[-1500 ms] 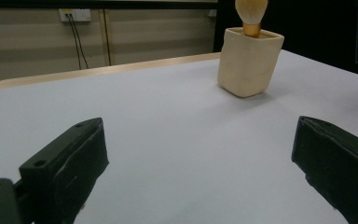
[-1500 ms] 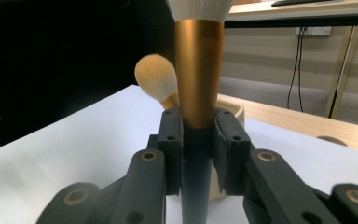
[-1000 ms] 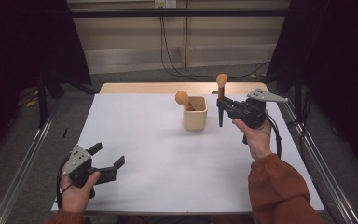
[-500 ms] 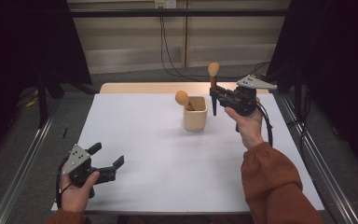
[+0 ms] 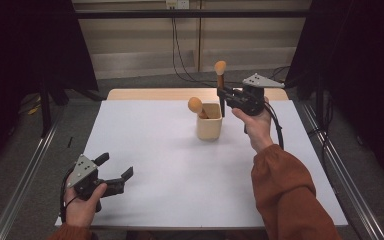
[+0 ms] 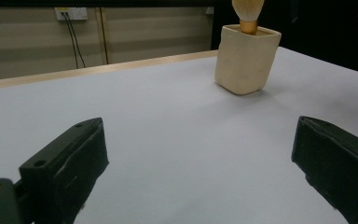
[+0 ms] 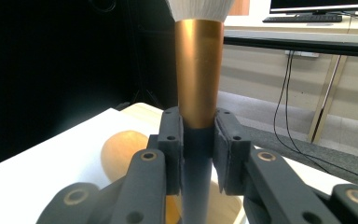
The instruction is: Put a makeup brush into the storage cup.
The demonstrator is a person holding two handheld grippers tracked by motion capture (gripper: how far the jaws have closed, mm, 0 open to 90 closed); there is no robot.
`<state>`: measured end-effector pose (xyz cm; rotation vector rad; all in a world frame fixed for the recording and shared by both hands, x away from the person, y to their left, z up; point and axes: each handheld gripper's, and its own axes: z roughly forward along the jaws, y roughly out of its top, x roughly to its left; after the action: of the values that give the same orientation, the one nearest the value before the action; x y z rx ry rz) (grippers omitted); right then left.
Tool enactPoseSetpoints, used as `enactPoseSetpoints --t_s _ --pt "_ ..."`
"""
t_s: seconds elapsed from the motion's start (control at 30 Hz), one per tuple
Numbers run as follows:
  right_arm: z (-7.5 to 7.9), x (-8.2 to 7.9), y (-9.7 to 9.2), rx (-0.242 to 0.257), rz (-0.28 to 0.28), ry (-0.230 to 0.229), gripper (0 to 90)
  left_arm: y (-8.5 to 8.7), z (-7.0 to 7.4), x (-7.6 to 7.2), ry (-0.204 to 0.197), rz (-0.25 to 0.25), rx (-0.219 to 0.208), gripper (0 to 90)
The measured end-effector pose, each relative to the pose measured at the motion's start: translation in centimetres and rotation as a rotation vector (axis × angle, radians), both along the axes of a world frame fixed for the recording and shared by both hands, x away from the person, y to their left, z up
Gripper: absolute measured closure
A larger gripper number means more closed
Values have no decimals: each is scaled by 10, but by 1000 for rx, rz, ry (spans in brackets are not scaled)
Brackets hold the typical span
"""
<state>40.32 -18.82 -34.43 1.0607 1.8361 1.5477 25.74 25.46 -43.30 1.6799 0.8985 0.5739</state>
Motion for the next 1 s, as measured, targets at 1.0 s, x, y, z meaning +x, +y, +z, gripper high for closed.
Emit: enactPoseSetpoints --t_s 1.0 --pt "-27 21 12 18 -21 31 753 1 -1 0 0 4 4 33"
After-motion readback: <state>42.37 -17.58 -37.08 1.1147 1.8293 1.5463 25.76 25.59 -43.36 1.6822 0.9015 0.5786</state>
